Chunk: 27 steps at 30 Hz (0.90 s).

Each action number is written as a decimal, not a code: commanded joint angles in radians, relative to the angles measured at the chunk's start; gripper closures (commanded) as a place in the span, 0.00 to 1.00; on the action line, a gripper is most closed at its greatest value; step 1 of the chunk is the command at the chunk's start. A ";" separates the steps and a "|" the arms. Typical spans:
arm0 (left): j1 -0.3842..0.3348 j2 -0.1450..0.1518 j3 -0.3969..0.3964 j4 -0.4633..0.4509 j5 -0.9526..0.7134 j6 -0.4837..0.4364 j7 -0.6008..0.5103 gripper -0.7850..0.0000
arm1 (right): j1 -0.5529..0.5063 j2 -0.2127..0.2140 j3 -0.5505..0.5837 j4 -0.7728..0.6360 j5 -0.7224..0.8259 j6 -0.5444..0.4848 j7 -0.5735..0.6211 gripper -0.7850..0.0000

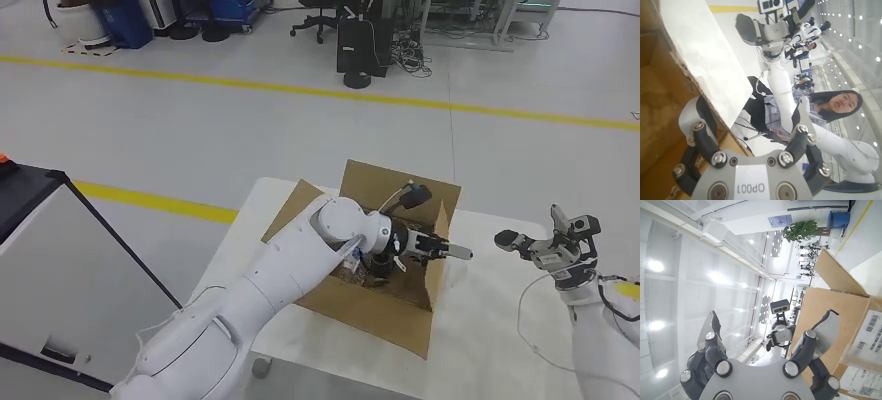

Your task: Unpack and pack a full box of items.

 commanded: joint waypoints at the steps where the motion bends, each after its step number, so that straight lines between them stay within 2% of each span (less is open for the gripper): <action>1: 0.000 -0.009 0.000 -0.001 -0.044 -0.011 -0.032 0.00 | 0.000 0.000 0.000 0.000 0.000 0.000 0.000 0.00; 7: -0.007 -0.034 0.019 0.010 -0.099 -0.014 -0.090 0.00 | -0.008 0.001 0.008 -0.013 0.006 0.003 -0.024 0.00; 15: -0.006 -0.079 0.075 0.048 -0.104 -0.021 -0.081 0.00 | -0.087 0.022 0.141 -0.052 0.066 -0.015 -0.084 0.00; 20: -0.007 -0.112 0.104 0.114 -0.117 -0.047 -0.074 0.00 | -0.129 0.030 0.190 -0.062 0.086 -0.019 -0.096 0.00; 27: -0.020 -0.165 0.138 0.209 -0.131 -0.059 -0.059 0.00 | -0.162 0.034 0.200 -0.082 0.091 -0.022 -0.109 0.00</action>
